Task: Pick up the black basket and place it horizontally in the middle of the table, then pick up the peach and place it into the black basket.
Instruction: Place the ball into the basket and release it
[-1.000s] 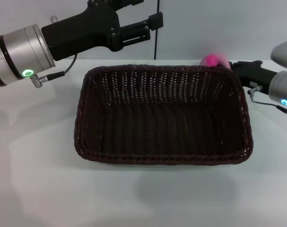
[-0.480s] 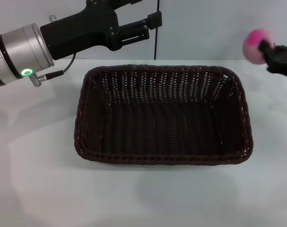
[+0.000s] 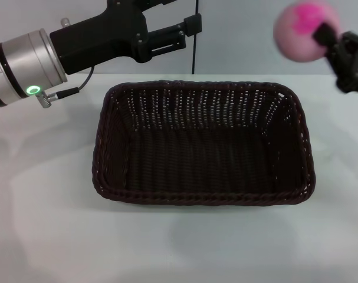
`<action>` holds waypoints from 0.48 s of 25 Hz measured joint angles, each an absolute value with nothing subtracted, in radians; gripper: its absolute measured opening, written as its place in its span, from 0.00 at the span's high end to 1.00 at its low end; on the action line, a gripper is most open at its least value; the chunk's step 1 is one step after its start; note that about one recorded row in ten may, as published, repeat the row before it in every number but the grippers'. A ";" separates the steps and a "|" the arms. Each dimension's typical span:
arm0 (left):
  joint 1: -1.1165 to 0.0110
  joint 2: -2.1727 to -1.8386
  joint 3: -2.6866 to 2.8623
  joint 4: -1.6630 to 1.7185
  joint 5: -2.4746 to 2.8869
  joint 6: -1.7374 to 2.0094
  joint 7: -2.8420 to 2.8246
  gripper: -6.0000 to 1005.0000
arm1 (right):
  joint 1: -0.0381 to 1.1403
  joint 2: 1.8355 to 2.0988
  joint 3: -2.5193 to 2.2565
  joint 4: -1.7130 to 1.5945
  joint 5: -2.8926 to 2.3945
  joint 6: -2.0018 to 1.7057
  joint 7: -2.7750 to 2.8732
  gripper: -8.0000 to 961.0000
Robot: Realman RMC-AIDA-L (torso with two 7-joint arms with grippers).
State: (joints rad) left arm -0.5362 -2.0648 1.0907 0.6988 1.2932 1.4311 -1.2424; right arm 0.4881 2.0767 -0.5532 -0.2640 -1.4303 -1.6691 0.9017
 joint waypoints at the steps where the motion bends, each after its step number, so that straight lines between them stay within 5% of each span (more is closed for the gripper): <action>1: -0.536 -2.065 1.091 0.699 1.293 1.431 -1.242 0.20 | 0.499 2.077 -0.588 -0.261 -1.430 -1.682 0.902 0.96; 6: -0.527 -2.063 1.091 0.679 1.254 1.437 -1.220 0.20 | 0.564 2.079 -0.780 -0.223 -1.431 -1.645 0.900 0.96; 12: -0.510 -2.062 1.082 0.673 1.230 1.440 -1.206 0.20 | 0.608 2.082 -0.843 -0.169 -1.432 -1.572 0.909 0.77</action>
